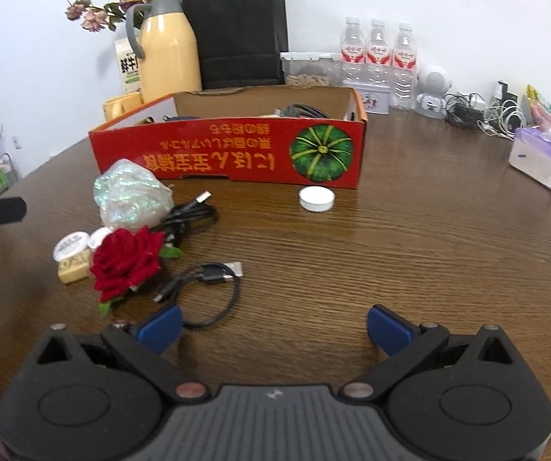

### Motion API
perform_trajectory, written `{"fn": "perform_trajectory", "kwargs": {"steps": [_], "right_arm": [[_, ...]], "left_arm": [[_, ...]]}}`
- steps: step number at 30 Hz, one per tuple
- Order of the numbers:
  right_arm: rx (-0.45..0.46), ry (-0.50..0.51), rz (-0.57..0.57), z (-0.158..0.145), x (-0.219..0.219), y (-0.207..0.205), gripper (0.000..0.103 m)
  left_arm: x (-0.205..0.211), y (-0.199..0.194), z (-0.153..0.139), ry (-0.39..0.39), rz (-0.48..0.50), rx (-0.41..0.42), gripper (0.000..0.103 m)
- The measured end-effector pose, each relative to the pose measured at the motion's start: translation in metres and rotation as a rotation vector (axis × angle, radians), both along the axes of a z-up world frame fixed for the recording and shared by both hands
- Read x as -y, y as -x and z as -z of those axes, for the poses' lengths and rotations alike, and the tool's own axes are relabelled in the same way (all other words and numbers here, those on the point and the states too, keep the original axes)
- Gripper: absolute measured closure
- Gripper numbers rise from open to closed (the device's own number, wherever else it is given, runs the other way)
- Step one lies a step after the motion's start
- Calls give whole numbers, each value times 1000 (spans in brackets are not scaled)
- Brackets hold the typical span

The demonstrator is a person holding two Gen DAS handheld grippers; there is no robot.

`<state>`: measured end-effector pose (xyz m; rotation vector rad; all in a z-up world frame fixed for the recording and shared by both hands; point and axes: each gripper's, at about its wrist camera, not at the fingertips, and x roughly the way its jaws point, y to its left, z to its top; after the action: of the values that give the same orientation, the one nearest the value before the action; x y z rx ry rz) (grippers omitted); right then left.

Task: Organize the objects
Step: 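Move both tools back to the table toward the round tin and black cable, then grasp the black cable with the right gripper while the left gripper grasps the round white tin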

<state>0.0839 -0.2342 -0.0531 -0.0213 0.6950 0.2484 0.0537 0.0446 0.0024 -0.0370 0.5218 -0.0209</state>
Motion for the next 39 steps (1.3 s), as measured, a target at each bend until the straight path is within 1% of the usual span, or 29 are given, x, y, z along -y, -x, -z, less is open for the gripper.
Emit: {"fn": "perform_trajectory", "kwargs": {"steps": [1, 2, 3, 5, 10, 11, 12, 13, 14, 15, 16, 18, 19, 21, 24, 34, 36, 38, 39], "right_arm": [[4, 3, -5, 0, -3, -1, 1], [8, 5, -11, 0, -5, -3, 4], [14, 8, -19, 0, -8, -5, 12], [22, 9, -32, 0, -10, -8, 18], [33, 0, -54, -1, -17, -18, 28], [37, -1, -57, -1, -17, -19, 34], [43, 3, -58, -1, -19, -20, 43], [49, 5, -57, -1, -20, -21, 48], [51, 1, -58, -2, -20, -21, 58], [52, -4, -61, -2, -21, -21, 66], [54, -4, -63, -2, -21, -20, 69], [59, 2, -64, -1, -22, -17, 78], [63, 4, -65, -1, -22, -16, 80], [70, -1, -74, 0, -23, -14, 90], [87, 9, -79, 1, -24, -10, 90], [106, -17, -70, 0, -21, -1, 91], [110, -18, -67, -1, -19, 1, 91], [113, -20, -65, -2, -18, 2, 91], [114, -21, -65, -2, -17, 3, 91]], "left_arm": [[0, 0, 0, 0, -1, -1, 0], [-1, 1, 1, 0, -1, -2, 0], [-1, 1, 1, -1, -1, -3, 0], [-1, 1, 1, -1, -3, -6, 0], [-4, 1, 3, 4, -5, -14, 0], [-4, 1, 4, 4, -7, -16, 0], [-5, 0, 4, 5, -7, -17, 0], [-5, 0, 5, 6, -8, -18, 0], [-6, 0, 5, 7, -9, -19, 0], [-6, 0, 5, 7, -10, -20, 0], [-6, -1, 6, 7, -11, -21, 0], [-7, -1, 7, 9, -13, -24, 0], [-7, -2, 7, 10, -12, -25, 0], [-6, -3, 8, 12, -9, -28, 0], [-4, -6, 12, 8, -3, -39, 0], [13, -27, 28, -26, 11, -108, 0], [17, -31, 31, -37, 11, -116, 2], [21, -35, 33, -44, 19, -123, 6], [22, -36, 33, -49, 18, -122, 6]]}}
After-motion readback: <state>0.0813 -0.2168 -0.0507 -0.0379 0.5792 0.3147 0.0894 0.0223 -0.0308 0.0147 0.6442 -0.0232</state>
